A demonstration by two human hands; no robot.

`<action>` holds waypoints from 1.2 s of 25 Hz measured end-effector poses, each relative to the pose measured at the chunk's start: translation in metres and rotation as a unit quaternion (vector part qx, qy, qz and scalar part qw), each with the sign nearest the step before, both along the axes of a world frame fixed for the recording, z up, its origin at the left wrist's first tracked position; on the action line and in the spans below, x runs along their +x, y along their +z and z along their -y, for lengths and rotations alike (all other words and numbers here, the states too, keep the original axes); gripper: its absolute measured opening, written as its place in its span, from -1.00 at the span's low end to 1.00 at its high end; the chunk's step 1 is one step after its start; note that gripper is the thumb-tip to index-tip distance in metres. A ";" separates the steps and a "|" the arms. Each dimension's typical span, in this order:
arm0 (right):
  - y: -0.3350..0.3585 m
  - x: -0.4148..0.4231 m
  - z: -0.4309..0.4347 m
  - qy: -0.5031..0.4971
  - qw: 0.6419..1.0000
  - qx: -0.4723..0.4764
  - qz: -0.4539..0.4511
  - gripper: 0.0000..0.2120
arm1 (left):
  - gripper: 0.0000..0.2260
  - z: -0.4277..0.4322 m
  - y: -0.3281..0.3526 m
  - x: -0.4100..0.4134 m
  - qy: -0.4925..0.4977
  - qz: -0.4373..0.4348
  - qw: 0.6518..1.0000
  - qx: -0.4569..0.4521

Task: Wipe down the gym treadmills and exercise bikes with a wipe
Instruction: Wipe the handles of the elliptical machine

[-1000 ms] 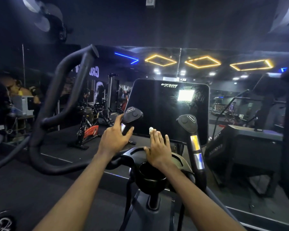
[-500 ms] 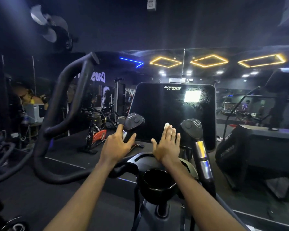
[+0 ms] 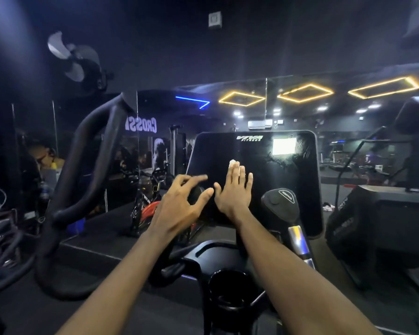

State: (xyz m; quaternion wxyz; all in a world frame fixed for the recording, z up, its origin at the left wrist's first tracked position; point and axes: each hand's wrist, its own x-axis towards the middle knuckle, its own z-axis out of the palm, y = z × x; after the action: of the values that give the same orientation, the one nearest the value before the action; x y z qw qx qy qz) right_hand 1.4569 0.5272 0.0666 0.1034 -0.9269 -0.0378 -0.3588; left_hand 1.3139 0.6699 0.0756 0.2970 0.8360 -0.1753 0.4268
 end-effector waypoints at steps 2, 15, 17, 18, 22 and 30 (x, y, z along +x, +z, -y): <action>0.023 0.019 -0.002 -0.015 0.999 0.033 0.019 -0.25 | -0.70 -0.003 0.004 0.010 0.014 0.020 1.000 0.017; 0.091 0.065 -0.009 -0.082 0.989 0.125 0.021 -0.26 | -0.71 -0.005 -0.003 0.016 -0.002 0.059 0.998 -0.004; 0.092 0.063 -0.001 -0.093 0.988 0.125 0.013 -0.27 | -0.73 -0.006 -0.003 0.017 -0.004 0.057 0.998 -0.007; 0.087 0.062 -0.002 -0.092 0.990 0.108 0.023 -0.28 | -0.73 -0.006 -0.003 0.017 -0.005 0.056 0.998 -0.006; 0.039 0.043 -0.018 -0.035 0.997 0.011 0.064 -0.33 | -0.72 -0.007 -0.003 0.016 -0.006 0.060 0.998 -0.006; -0.038 -0.022 -0.019 0.057 0.996 -0.065 -0.001 -0.38 | -0.74 -0.004 -0.003 0.009 -0.006 0.035 0.999 -0.003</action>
State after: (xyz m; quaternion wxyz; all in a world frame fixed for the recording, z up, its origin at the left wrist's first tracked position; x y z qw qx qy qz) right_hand 1.4349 0.5466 0.0290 0.0635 -0.9282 -0.1133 -0.3487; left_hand 1.3232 0.6740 0.0728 0.2960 0.8183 -0.1894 0.4549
